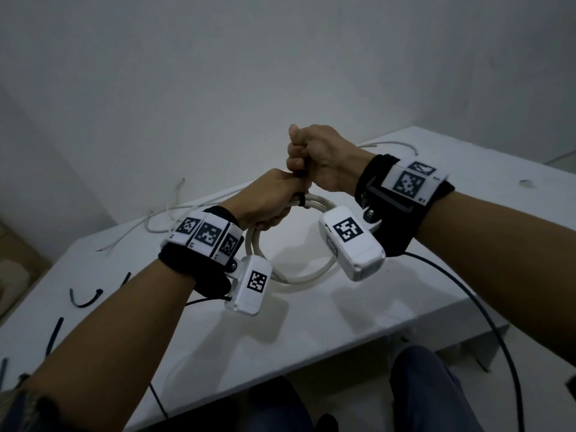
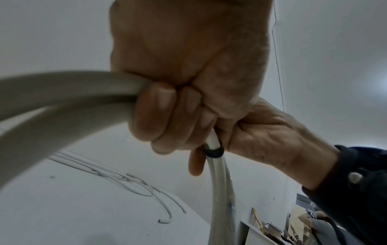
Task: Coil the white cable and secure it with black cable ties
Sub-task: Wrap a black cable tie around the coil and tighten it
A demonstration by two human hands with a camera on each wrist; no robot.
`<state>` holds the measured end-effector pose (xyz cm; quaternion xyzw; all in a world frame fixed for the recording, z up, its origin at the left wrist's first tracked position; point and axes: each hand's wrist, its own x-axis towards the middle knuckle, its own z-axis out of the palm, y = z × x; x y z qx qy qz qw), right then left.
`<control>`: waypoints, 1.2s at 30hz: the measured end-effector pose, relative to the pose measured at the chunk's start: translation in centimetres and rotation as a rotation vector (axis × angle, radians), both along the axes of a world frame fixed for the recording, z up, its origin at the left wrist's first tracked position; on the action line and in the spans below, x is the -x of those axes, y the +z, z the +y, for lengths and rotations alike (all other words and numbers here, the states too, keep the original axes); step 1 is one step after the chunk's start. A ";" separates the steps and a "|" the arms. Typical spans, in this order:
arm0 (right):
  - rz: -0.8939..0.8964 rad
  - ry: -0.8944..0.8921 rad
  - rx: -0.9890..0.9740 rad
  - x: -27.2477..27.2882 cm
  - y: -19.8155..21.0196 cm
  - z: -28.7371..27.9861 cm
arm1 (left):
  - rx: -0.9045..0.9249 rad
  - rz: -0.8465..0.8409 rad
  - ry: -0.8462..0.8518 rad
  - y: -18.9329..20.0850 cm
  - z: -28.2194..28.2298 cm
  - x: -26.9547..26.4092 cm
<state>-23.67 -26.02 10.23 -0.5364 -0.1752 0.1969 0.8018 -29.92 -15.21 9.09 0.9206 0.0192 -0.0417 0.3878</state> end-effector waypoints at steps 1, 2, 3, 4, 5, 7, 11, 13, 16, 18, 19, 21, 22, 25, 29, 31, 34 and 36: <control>0.011 0.006 -0.002 0.1 0.0 0.1 | 0.003 -0.007 -0.005 -0.1 0.0 0.1; 0.033 0.012 -0.005 0.0 0.1 0.3 | 0.006 -0.009 -0.007 -0.1 0.0 0.2; 0.065 0.015 -0.006 0.0 0.1 0.4 | 0.004 -0.004 -0.009 -0.2 -0.1 0.3; 0.103 0.012 -0.001 -0.2 0.1 0.4 | -0.004 0.011 -0.011 -0.3 -0.1 0.4; 0.135 0.004 0.009 -0.2 0.1 0.5 | -0.016 0.030 -0.010 -0.4 -0.2 0.5; 0.165 -0.004 0.014 -0.4 0.0 0.7 | -0.024 0.065 0.001 -0.5 -0.1 0.7; 0.147 -0.006 -0.018 -0.7 -0.3 0.9 | -0.012 0.075 0.016 0.0 0.1 0.7; 0.048 -0.009 0.048 -0.5 -0.6 0.2 | 0.003 0.083 0.036 -0.2 0.5 0.8; -0.197 0.029 0.335 -0.2 -1.9 -1.8 | 0.123 0.098 0.107 -1.0 1.5 0.8; -0.313 0.087 0.485 0.2 -3.0 -2.9 | 0.252 0.089 0.159 -1.3 2.4 0.4; -0.367 0.117 0.542 0.5 -3.6 -3.3 | 0.318 0.089 0.180 -1.2 2.8 0.2; -0.445 0.113 0.605 0.9 -4.8 -3.6 | 0.422 0.105 0.205 -0.9 3.6 -0.2; -0.486 0.082 0.619 0.9 -5.3 -3.5 | 0.456 0.116 0.213 -0.9 3.9 -0.4; -0.636 -0.045 0.729 0.8 -6.1 -2.9 | 0.522 0.132 0.248 -1.2 4.5 -0.9; -0.495 -0.077 0.746 0.0 -7.1 -1.7 | 0.584 0.047 0.286 -2.1 5.0 -1.2; -0.401 -0.052 0.715 -0.6 -7.4 -1.3 | 0.556 -0.011 0.317 -2.6 5.4 -1.3; -0.333 -0.038 0.704 -1.6 -7.9 -0.7 | 0.379 -0.040 0.386 -3.6 6.1 -1.3; -0.294 -0.045 0.720 -2.6 -8.2 -0.4 | 0.295 -0.021 0.404 -4.5 6.5 -1.4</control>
